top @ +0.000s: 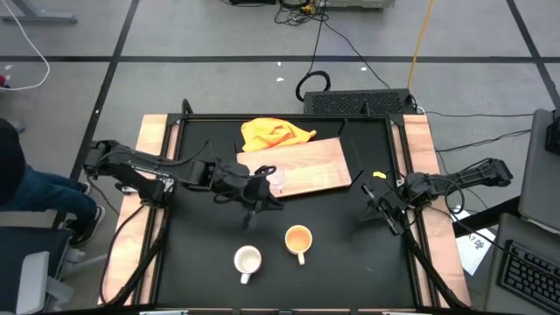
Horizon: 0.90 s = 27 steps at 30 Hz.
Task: Stack small to large cups/mugs on shelf
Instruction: Put the orange mug on the shelf
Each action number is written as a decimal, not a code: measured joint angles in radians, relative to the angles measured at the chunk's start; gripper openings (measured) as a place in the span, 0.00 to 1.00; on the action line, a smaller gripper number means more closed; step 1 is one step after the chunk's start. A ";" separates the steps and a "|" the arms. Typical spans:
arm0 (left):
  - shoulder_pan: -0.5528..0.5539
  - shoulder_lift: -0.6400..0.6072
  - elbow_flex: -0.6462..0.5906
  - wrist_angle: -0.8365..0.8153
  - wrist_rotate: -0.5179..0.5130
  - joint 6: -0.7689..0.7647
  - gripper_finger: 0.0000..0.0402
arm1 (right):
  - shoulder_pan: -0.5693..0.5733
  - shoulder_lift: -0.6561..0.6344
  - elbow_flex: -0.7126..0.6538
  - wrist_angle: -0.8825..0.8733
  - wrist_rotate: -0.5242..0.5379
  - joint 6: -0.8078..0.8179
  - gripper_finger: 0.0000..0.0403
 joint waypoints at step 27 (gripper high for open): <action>-0.016 0.445 0.558 -0.473 0.076 0.075 0.09 | 0.000 0.015 0.000 0.009 0.010 -0.016 0.00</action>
